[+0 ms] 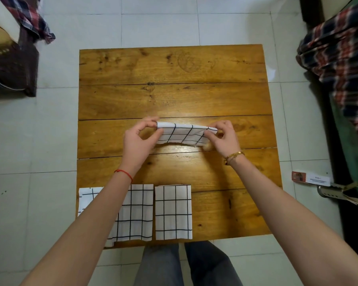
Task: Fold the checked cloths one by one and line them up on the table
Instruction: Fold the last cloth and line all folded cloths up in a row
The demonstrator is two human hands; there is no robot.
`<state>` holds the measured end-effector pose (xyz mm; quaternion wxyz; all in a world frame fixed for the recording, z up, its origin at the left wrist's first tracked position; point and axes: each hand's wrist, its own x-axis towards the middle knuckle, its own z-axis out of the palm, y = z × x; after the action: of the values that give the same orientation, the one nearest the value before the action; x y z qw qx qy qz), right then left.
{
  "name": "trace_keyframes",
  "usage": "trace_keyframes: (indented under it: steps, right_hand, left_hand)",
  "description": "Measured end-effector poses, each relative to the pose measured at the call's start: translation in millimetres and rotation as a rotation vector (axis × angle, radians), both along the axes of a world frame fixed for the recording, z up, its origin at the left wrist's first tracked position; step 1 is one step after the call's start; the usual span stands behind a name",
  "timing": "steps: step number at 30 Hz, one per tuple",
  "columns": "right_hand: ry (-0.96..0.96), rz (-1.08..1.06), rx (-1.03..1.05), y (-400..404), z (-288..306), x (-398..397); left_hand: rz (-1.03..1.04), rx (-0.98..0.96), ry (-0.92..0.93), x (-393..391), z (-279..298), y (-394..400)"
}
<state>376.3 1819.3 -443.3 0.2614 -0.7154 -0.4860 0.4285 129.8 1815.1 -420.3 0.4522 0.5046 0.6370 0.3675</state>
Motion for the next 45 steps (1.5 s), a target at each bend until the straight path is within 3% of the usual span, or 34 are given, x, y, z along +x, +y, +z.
trace_keyframes:
  steps: [6, 11, 15, 23, 28, 34, 39, 45]
  right_hand:
    - [0.089, -0.045, -0.083, 5, -3, 5]
    - [0.002, -0.047, -0.209, 9, -16, -3]
    - [-0.113, 0.006, -0.255, 15, -30, -8]
    - [-0.592, 0.287, -0.013, 18, -45, -21]
    - [-0.629, 0.669, 0.133, 16, -47, -47]
    - [-0.8, 0.971, 0.035, 1, -58, -68]
    - [-0.818, 0.919, -0.02, -12, -61, -49]
    - [-0.848, 0.685, -0.081, -30, -58, 11]
  left_hand:
    - [0.111, -0.15, -0.145, 3, -9, 2]
    - [0.105, -0.386, -0.104, 8, -39, 2]
    - [0.057, -0.46, -0.054, 9, -60, 3]
    - [-0.333, -0.066, 0.599, 16, -74, -6]
    - [-0.559, -0.068, 0.865, 20, -80, -7]
    - [-0.62, -0.113, 0.985, 17, -85, -16]
    - [-0.649, -0.162, 0.974, 14, -87, -18]
    - [-0.685, -0.178, 0.99, 12, -86, -17]
